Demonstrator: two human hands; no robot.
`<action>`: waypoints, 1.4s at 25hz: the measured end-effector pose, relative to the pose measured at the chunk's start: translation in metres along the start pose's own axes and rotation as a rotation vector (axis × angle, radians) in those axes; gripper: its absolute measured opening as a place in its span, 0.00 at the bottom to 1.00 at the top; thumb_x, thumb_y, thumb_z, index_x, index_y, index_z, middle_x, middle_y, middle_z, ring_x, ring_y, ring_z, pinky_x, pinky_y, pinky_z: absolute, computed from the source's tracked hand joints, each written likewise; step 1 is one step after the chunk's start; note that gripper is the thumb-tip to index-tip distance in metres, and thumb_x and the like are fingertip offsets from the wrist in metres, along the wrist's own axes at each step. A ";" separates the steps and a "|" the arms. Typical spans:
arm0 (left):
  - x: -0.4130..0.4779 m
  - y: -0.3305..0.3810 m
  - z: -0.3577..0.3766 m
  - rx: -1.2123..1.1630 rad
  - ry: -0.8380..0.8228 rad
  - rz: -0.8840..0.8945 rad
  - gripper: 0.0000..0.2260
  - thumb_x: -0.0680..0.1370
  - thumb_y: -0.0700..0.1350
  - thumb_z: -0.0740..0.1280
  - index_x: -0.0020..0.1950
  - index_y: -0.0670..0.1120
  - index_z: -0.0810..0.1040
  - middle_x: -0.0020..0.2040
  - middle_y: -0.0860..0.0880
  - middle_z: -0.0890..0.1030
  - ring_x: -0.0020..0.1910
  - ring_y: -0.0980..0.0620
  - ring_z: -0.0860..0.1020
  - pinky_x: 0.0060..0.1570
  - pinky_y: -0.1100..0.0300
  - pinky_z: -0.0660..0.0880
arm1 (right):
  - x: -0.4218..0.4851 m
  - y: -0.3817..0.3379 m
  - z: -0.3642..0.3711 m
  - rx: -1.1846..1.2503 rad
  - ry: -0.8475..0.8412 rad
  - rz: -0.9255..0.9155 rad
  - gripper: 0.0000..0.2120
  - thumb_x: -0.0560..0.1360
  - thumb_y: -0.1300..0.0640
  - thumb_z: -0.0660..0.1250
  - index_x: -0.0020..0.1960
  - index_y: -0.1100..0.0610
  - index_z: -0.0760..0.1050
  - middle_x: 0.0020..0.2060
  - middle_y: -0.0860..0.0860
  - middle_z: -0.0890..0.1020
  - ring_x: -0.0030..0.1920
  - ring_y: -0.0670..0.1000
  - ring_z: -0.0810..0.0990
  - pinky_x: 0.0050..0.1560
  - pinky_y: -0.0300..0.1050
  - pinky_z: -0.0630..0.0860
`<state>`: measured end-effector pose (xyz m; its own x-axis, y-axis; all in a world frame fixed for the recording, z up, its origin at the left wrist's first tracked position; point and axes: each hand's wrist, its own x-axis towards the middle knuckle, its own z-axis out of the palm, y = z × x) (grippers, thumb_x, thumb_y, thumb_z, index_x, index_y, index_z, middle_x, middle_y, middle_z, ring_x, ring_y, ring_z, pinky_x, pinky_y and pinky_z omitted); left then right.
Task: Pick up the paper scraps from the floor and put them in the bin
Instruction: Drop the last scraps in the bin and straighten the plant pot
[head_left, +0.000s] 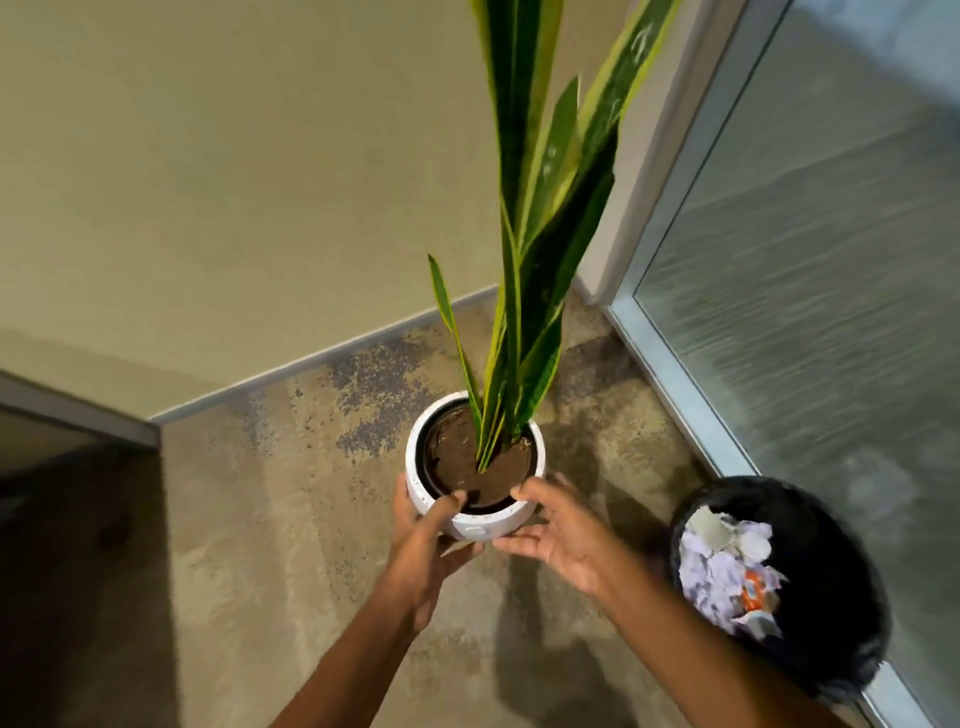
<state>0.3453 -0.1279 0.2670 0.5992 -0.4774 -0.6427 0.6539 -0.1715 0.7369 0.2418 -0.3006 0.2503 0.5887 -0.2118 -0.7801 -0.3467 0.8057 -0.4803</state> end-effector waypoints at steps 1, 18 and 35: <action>-0.003 0.021 0.012 0.012 -0.005 -0.009 0.32 0.78 0.50 0.75 0.77 0.69 0.67 0.70 0.52 0.82 0.65 0.39 0.83 0.54 0.39 0.84 | -0.010 -0.020 0.007 0.000 0.014 -0.002 0.25 0.68 0.59 0.75 0.65 0.61 0.79 0.62 0.67 0.84 0.58 0.71 0.86 0.54 0.66 0.86; 0.242 0.214 0.115 0.085 -0.054 -0.177 0.18 0.75 0.38 0.77 0.63 0.53 0.83 0.53 0.47 0.89 0.46 0.50 0.88 0.41 0.53 0.83 | 0.137 -0.235 0.045 0.319 0.254 -0.023 0.28 0.72 0.66 0.61 0.70 0.73 0.77 0.67 0.72 0.80 0.68 0.73 0.78 0.66 0.65 0.80; 0.555 0.069 0.197 -0.030 0.082 -0.424 0.30 0.74 0.31 0.73 0.74 0.49 0.76 0.66 0.42 0.84 0.61 0.37 0.84 0.54 0.44 0.85 | 0.421 -0.307 -0.122 0.131 0.424 0.066 0.27 0.78 0.76 0.55 0.76 0.70 0.70 0.69 0.69 0.78 0.67 0.73 0.78 0.68 0.71 0.76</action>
<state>0.6319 -0.5746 0.0020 0.3081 -0.2997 -0.9029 0.8627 -0.3120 0.3980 0.5069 -0.7040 0.0204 0.2073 -0.3439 -0.9158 -0.2623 0.8823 -0.3907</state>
